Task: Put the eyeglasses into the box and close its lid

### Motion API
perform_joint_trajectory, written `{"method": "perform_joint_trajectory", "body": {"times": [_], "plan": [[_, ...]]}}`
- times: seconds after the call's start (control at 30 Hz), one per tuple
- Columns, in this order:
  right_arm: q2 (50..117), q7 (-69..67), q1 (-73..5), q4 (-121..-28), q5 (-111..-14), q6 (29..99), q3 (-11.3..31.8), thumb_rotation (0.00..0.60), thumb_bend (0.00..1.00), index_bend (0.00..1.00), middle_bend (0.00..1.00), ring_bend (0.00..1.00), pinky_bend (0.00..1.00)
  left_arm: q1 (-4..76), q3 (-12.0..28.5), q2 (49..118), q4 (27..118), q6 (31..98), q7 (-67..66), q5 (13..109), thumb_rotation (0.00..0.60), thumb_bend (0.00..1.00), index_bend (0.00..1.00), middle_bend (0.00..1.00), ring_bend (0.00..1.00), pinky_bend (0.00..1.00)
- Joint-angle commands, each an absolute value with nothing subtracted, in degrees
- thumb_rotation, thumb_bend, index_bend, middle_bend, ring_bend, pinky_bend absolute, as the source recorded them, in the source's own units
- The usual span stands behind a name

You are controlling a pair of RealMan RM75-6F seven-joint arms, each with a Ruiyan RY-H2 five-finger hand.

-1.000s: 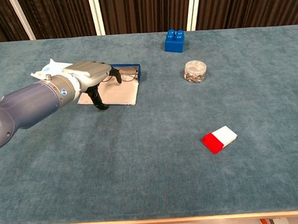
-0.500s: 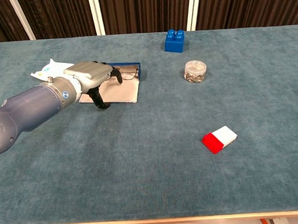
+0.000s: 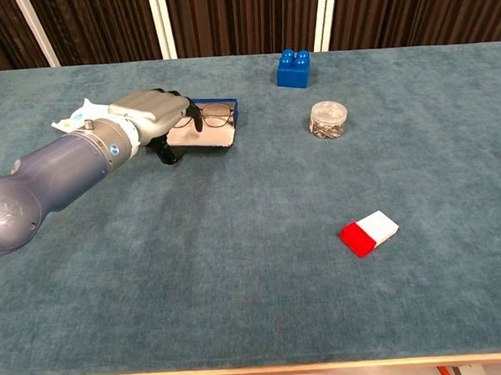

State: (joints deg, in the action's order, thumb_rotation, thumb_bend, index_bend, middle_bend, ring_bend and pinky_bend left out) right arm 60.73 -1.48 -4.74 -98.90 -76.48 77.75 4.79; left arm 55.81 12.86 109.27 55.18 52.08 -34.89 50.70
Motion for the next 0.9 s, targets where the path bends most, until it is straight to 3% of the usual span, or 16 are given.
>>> {"method": "perform_joint_trajectory", "body": {"times": [0.03, 0.4, 0.67, 0.9], "plan": [[60.7, -1.48, -4.73, -98.96, -76.41, 77.69, 4.78, 0.6, 0.0, 0.0, 0.0, 0.0, 0.17, 56.2, 13.56, 109.61, 54.31, 52.18, -35.01, 50.64, 0.6, 0.46, 0.29, 0.11, 0.01, 0.01], [60.57, -1.29, -4.78, -99.37, -75.69, 77.18, 4.78, 0.6, 0.0, 0.0, 0.0, 0.0, 0.17, 58.79, 17.12, 112.82, 45.53, 49.17, -34.06, 49.04, 0.6, 0.46, 0.34, 0.11, 0.01, 0.01], [60.47, -1.21, -4.87, -99.58, -75.13, 76.82, 4.87, 0.6, 0.0, 0.0, 0.0, 0.0, 0.17, 58.04, 16.88, 113.54, 44.45, 49.26, -30.53, 51.4, 0.6, 0.46, 0.44, 0.11, 0.01, 0.01], [60.51, -1.15, -4.9, -99.81, -75.02, 76.74, 4.87, 0.6, 0.0, 0.0, 0.0, 0.0, 0.17, 57.28, 16.45, 113.04, 44.92, 51.37, -28.07, 54.57, 0.6, 0.46, 0.48, 0.12, 0.01, 0.01]]}}
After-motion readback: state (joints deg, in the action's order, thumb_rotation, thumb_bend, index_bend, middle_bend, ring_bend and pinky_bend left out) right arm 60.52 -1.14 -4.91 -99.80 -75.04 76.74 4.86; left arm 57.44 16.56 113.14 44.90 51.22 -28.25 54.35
